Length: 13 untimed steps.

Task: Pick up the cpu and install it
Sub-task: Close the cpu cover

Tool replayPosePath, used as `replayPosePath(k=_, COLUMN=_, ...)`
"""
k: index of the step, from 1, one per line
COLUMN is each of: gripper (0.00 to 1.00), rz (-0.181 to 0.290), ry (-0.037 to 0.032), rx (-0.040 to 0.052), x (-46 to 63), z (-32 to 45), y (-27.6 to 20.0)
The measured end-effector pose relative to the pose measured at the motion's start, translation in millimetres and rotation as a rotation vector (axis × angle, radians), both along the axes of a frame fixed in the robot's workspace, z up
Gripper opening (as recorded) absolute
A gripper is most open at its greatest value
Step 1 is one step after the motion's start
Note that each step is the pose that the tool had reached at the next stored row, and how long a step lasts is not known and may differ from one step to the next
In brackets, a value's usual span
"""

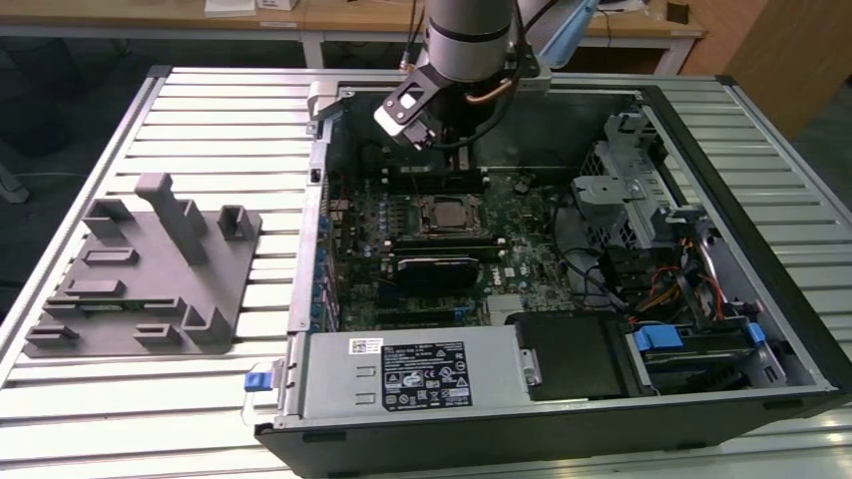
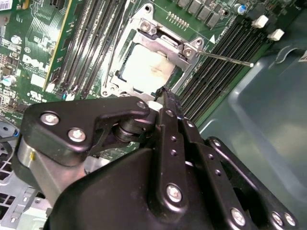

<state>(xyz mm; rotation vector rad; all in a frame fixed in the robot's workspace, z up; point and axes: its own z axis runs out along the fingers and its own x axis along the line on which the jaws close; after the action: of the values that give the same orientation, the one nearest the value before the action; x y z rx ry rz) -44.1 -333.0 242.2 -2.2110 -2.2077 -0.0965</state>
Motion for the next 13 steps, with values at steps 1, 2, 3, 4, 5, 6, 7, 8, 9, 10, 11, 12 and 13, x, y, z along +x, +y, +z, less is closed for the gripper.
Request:
replayPosePath(k=1, gripper=0.11, rz=0.003, ry=0.0000, rx=0.0001, x=0.0, z=-0.1, y=0.0)
replayPosePath(k=2, gripper=0.11, rz=0.008, ry=0.0000, rx=0.0000, x=0.0, z=-0.2, y=0.0)
replayPosePath(k=3, gripper=0.11, rz=0.014, ry=-0.0001, rx=0.0001, x=0.0, z=-0.2, y=0.0)
replayPosePath(k=4, gripper=0.11, rz=0.021, ry=-0.0001, rx=0.0001, x=0.1, z=-0.3, y=0.0)
replayPosePath(k=5, gripper=0.11, rz=0.028, ry=0.0000, rx=0.0001, x=0.1, z=-0.3, y=0.0)
replayPosePath(k=6, gripper=0.11, rz=0.036, ry=-0.0001, rx=0.0001, x=0.0, z=-0.3, y=0.0)
replayPosePath(k=7, gripper=0.11, rz=0.045, ry=-0.0001, rx=0.0001, x=0.1, z=-0.4, y=0.0)
replayPosePath(k=8, gripper=0.11, rz=0.054, ry=-0.0001, rx=0.0001, x=0.1, z=-0.4, y=0.0)
replayPosePath(k=9, gripper=0.11, rz=0.062, ry=-0.0001, rx=0.0001, x=0.1, z=-0.4, y=0.0)
replayPosePath(k=10, gripper=0.11, rz=0.071, ry=-0.0001, rx=0.0001, x=0.1, z=-0.4, y=0.0)
replayPosePath(k=11, gripper=0.11, rz=0.079, ry=-0.0001, rx=0.0001, x=0.1, z=-0.4, y=0.0)
replayPosePath(k=12, gripper=0.11, rz=0.086, ry=-0.0001, rx=0.0001, x=0.1, z=-0.5, y=0.0)
replayPosePath(k=13, gripper=0.11, rz=0.094, ry=-0.0001, rx=0.0002, x=0.1, z=-0.5, y=0.0)
